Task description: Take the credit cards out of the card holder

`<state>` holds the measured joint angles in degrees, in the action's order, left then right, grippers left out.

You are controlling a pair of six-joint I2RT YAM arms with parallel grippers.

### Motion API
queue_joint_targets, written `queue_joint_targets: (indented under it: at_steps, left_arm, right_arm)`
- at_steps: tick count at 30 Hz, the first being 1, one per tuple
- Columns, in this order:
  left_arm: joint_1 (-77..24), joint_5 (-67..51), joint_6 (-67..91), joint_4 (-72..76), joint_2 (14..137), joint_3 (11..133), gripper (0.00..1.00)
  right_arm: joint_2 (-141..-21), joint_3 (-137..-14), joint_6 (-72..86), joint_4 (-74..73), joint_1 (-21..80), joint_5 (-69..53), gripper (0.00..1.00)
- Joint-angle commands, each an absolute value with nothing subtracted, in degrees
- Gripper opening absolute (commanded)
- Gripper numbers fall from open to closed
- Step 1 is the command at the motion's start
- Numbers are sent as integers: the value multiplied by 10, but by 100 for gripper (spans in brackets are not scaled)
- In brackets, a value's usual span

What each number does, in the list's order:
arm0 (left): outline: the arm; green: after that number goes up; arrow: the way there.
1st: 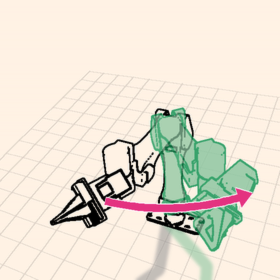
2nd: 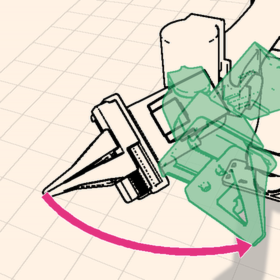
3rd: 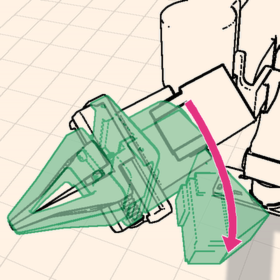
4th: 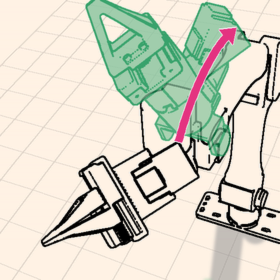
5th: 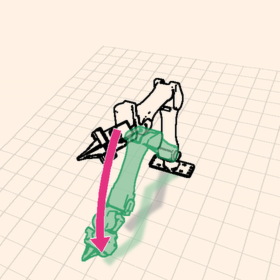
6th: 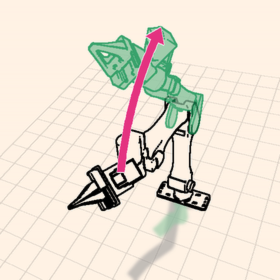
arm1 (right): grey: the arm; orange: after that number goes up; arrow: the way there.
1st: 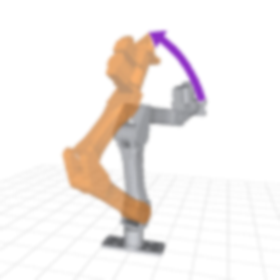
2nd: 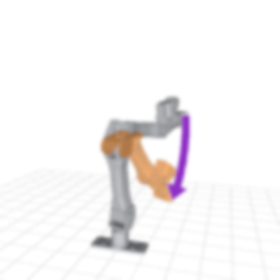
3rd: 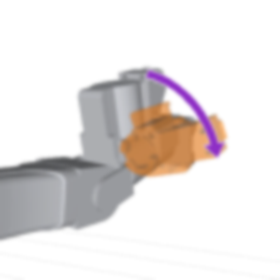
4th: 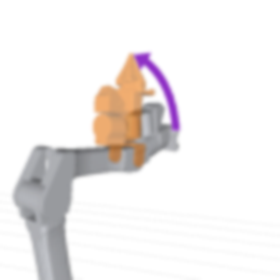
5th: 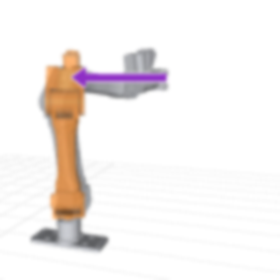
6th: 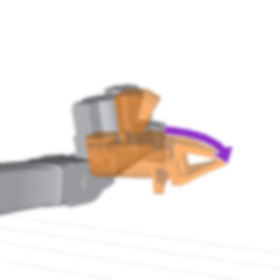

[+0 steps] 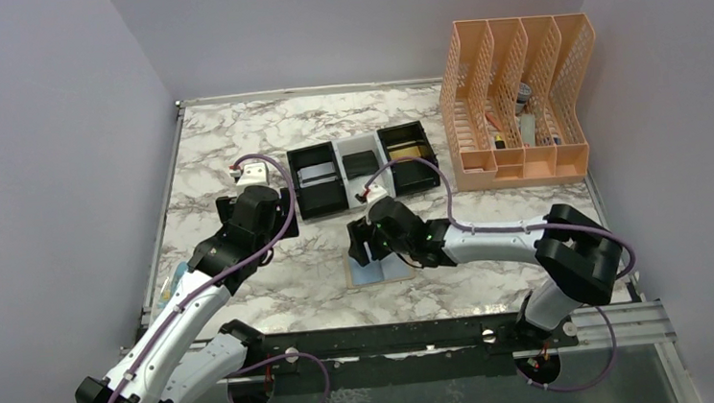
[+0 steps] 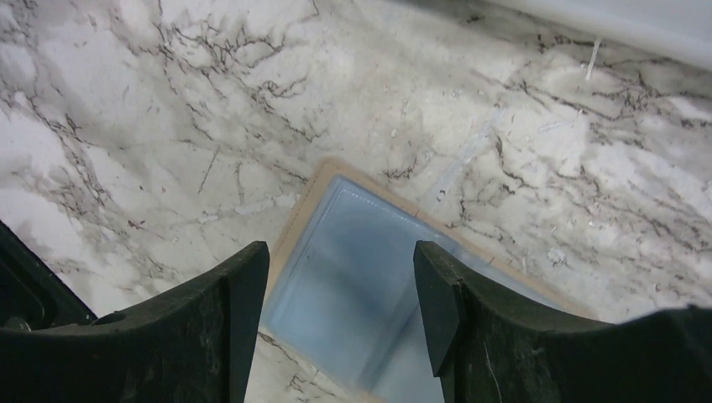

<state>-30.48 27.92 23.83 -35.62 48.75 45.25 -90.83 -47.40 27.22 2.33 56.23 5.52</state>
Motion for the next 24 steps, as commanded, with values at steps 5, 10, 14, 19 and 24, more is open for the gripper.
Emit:
queue_joint_targets:
  at_steps: [5,10,14,19,24]
  left_arm:
    - [-301,288,235,-363,490,451,99]
    - [-300,287,235,-364,492,451,99]
    - [-300,287,235,-364,493,451,99]
    - [-300,287,235,-363,494,451,99]
    - [-300,286,235,-363,493,450,99]
  right_arm:
    - [-939,-496,312,-45,610,177,64]
    - [-958,-505,303,-51,615,163,64]
    - [-969,-515,300,-56,621,143,67]
    - [-987,-529,300,-71,627,146,72]
    - [-1026,-550,299,-101,634,172,72]
